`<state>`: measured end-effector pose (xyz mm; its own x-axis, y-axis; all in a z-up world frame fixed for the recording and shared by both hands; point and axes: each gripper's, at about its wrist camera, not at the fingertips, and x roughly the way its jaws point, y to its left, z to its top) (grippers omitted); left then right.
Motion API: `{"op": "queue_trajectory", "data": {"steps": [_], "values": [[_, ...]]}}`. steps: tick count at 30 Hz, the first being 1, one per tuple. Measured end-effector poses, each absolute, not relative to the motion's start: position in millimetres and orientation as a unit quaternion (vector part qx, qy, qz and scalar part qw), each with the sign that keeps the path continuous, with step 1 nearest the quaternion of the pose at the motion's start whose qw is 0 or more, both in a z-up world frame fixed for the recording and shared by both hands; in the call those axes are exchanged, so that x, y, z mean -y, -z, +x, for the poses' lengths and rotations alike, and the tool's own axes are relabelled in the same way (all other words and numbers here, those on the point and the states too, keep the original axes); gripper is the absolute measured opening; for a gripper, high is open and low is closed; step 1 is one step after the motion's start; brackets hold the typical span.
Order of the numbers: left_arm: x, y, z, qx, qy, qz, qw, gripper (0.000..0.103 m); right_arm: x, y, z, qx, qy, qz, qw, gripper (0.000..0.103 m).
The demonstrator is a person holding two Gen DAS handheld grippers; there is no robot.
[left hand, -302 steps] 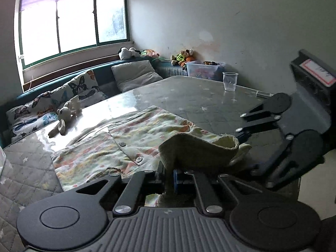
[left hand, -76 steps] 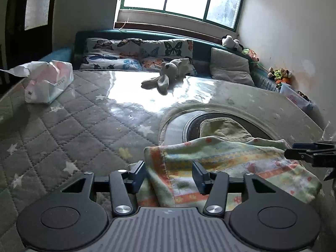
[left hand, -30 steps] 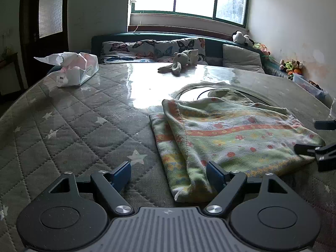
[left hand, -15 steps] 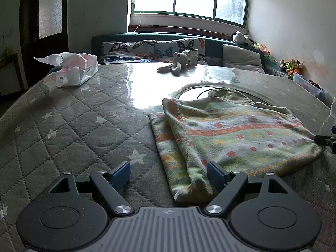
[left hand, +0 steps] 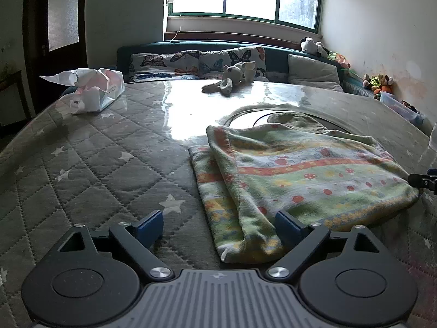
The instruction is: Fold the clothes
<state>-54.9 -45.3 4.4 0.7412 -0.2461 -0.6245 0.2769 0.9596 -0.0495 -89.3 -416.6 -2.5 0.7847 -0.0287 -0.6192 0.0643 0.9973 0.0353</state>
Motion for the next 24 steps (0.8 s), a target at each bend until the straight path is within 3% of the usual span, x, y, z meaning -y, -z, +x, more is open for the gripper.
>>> {"op": "queue_trajectory", "data": {"steps": [2,24], "values": [[46.3,-3.9,-53.6,-0.335,0.134,0.025,0.932,0.103,418.4,3.0,-88.8,-0.330,0.021,0.035,0.943,0.103],[46.3,-1.9,-54.5,-0.333,0.124,0.023,0.934,0.103,423.7,4.6,-89.1,-0.332,0.015,0.052,0.942,0.103]]}}
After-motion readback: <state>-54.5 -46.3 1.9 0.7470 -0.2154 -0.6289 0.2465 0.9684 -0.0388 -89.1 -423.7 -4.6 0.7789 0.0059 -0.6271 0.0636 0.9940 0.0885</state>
